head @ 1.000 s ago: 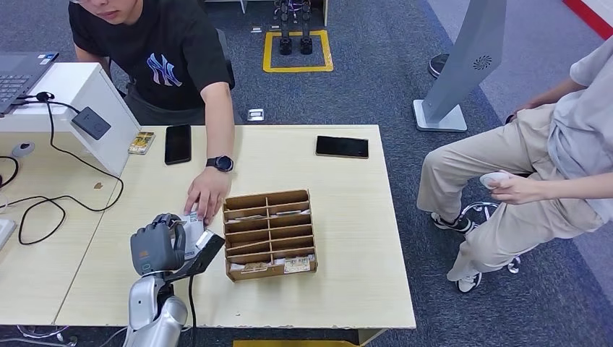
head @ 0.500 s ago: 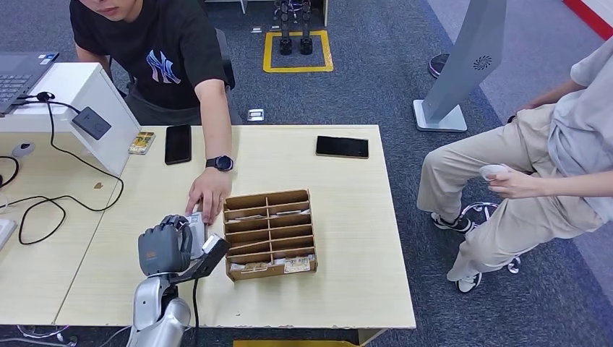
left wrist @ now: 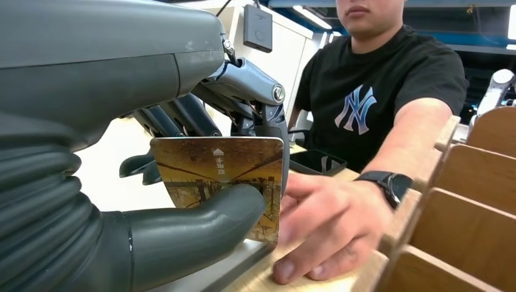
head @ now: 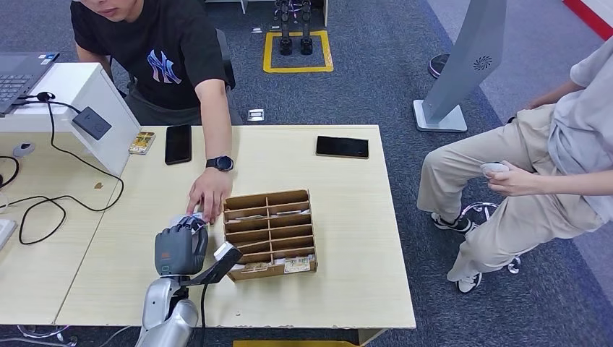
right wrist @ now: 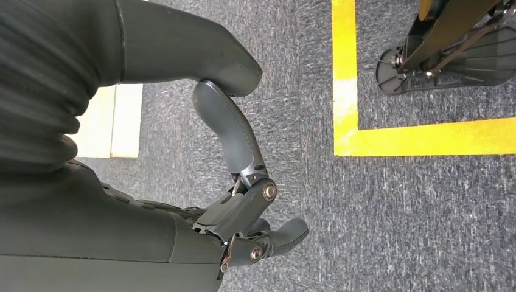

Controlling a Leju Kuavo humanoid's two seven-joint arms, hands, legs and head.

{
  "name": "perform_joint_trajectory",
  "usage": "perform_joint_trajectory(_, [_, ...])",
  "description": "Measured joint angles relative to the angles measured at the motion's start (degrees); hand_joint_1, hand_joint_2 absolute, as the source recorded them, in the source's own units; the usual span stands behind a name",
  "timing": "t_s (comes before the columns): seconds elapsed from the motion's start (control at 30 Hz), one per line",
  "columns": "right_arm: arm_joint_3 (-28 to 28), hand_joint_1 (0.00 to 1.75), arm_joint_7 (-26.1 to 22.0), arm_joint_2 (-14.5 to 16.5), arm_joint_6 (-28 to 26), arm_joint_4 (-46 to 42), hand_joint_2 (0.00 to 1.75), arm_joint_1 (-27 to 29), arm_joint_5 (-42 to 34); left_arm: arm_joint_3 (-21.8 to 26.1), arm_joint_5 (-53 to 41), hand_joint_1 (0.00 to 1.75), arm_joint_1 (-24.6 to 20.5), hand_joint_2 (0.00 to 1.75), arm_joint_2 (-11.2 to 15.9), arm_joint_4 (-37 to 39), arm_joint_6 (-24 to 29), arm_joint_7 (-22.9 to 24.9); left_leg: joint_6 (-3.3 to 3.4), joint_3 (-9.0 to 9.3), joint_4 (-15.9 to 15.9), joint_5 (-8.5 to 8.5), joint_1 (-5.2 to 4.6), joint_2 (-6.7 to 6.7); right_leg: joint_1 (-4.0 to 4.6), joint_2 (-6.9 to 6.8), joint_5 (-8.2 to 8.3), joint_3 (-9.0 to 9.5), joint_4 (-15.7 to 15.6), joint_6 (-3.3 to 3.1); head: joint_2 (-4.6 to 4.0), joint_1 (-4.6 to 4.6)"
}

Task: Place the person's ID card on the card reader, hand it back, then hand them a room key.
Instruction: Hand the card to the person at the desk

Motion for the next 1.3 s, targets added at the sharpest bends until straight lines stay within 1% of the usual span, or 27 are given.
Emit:
perform_joint_trajectory(0.23, [0.05,0.00,0.00,-0.11,-0.03,0.24,1.75,0.02,0.00,-0.38,0.26,1.75,-0.17,1.75,0.16,0.56,0.02,0.21,0.00,0.01,0.00,0.00,0.00,0.00,0.00,0.00,0.00,0.01,0.00,0.00,0.00,0.00])
perform_joint_trajectory(0.33, [0.10,0.00,0.00,-0.14,-0.09,0.41,1.75,0.03,0.00,-0.48,2.69,1.75,-0.41,1.75,0.20,1.15,0.01,-0.42,0.00,0.02,0.00,0.00,0.00,0.00,0.00,0.00,0.00,0.02,0.00,0.00,0.00,0.01])
perform_joint_trajectory(0.37, [0.15,0.00,0.02,-0.14,-0.23,0.52,1.75,0.06,-0.02,-0.51,8.27,1.75,-0.90,1.75,0.10,2.16,-1.07,-2.61,0.00,0.04,0.00,0.00,0.00,-0.01,0.00,-0.02,0.00,0.04,0.00,0.00,0.00,0.01])
perform_joint_trajectory(0.4, [0.21,0.00,0.08,-0.08,-0.43,0.58,1.75,0.09,-0.04,-0.68,18.96,1.75,-1.49,1.75,-0.23,3.17,-4.29,-5.34,0.00,0.07,0.00,0.00,0.00,-0.02,0.00,-0.04,0.00,0.07,0.00,0.00,0.00,0.01])
perform_joint_trajectory(0.47, [0.25,0.00,0.17,0.41,-0.71,0.04,1.75,0.27,-0.06,-3.92,54.62,1.75,-2.49,1.75,-0.58,2.73,-14.90,-8.57,0.00,0.13,0.00,0.00,0.00,-0.04,0.00,-0.09,0.00,0.17,0.00,0.00,0.00,0.01])
perform_joint_trajectory(0.5, [0.24,0.00,0.15,0.69,-0.73,-0.37,1.75,0.37,-0.04,-6.39,70.06,1.75,-2.42,1.75,-0.40,0.92,-20.06,-7.88,0.00,0.15,0.00,0.01,0.00,-0.05,0.00,-0.09,0.00,0.20,0.00,0.00,0.00,0.00])
perform_joint_trajectory(0.53, [0.23,0.00,0.08,0.91,-0.69,-0.75,1.75,0.46,-0.02,-9.02,80.97,1.75,-2.14,1.75,0.14,-1.40,-23.39,-6.43,0.00,0.16,0.00,0.01,0.00,-0.05,0.00,-0.09,0.00,0.21,0.00,0.00,0.00,0.01])
perform_joint_trajectory(0.6, [0.22,0.00,-0.03,0.99,-0.75,-0.96,1.75,0.55,0.00,-12.18,88.76,1.75,-1.43,1.75,1.22,-5.13,-26.62,-4.83,0.00,0.14,0.00,0.01,0.00,-0.05,0.01,-0.09,0.01,0.19,0.00,0.00,0.00,0.00])
perform_joint_trajectory(0.73, [0.22,0.00,-0.04,1.00,-0.98,-0.98,1.75,0.57,0.00,-16.02,95.64,1.75,-0.94,1.75,2.67,-11.08,-29.61,-2.99,0.00,0.11,0.00,0.01,0.00,-0.05,0.01,-0.08,0.01,0.16,0.00,0.01,0.00,0.01])
perform_joint_trajectory(0.9, [0.22,0.00,-0.02,1.00,-1.43,-0.88,1.75,0.53,0.00,-19.46,96.88,1.75,-1.44,1.75,3.74,-15.66,-29.74,-1.73,0.00,0.10,0.00,0.01,0.00,-0.05,0.00,-0.07,0.00,0.13,0.00,0.00,0.00,0.00])
perform_joint_trajectory(1.17, [0.37,0.00,0.19,0.98,-2.32,-0.20,1.75,0.40,0.00,-22.26,97.32,1.75,-3.84,1.75,4.53,-16.83,-27.35,-0.73,0.00,0.09,0.00,0.01,0.00,-0.04,0.01,-0.05,0.00,0.10,0.00,0.00,0.00,0.00])
perform_joint_trajectory(1.3, [0.90,0.00,0.62,0.91,-3.09,0.55,1.75,0.27,0.00,-22.96,97.33,1.75,-6.13,1.75,4.88,-15.69,-24.51,-0.35,0.00,0.08,0.00,0.01,0.00,-0.04,0.01,-0.05,0.01,0.09,0.00,0.01,0.00,0.00])
